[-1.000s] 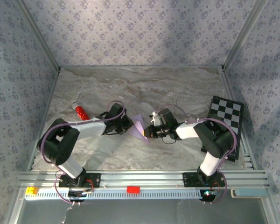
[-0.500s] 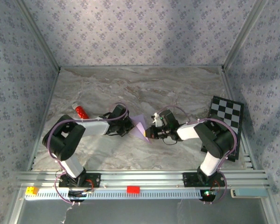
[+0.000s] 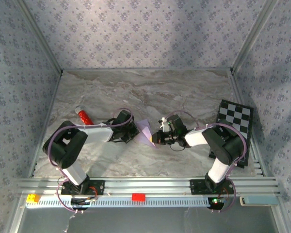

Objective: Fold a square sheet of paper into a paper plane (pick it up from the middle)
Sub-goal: Fourth fold the wing at the center of the table.

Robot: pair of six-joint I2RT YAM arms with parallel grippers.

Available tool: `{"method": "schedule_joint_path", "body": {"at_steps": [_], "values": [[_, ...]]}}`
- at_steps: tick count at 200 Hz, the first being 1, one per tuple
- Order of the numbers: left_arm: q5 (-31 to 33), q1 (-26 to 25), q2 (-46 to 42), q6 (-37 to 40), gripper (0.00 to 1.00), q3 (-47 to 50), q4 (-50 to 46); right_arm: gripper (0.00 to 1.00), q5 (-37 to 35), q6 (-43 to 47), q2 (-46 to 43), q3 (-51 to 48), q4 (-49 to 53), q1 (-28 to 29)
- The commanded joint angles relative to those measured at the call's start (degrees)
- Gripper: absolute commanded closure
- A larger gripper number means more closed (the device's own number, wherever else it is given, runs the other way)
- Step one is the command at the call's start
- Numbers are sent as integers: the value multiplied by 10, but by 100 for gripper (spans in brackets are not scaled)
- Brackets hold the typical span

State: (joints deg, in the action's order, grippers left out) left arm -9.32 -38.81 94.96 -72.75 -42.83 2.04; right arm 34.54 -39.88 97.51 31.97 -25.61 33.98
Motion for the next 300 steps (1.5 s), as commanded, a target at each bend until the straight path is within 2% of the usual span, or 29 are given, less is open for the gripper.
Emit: {"method": "schedule_joint_path", "body": {"at_steps": [1, 65, 138, 162, 218, 300], "values": [[27, -4, -17, -11, 94, 11, -44, 100, -13, -17, 1, -14, 0, -5], [24, -5, -11, 0, 93, 7, -43, 100, 5, -25, 20, -3, -2, -8], [10, -4, -45, 70, 87, -38, -31, 100, 31, -51, 45, 4, -7, -13], [-18, -7, -46, 65, 89, -32, 25, 100, 30, -55, 46, 6, 0, -15], [-51, -16, 1, 42, 91, -45, 91, 100, 28, -60, 48, 3, 8, -25], [-58, -21, 44, 20, 91, -42, 134, 100, 19, -63, 52, -4, 12, -29]]}}
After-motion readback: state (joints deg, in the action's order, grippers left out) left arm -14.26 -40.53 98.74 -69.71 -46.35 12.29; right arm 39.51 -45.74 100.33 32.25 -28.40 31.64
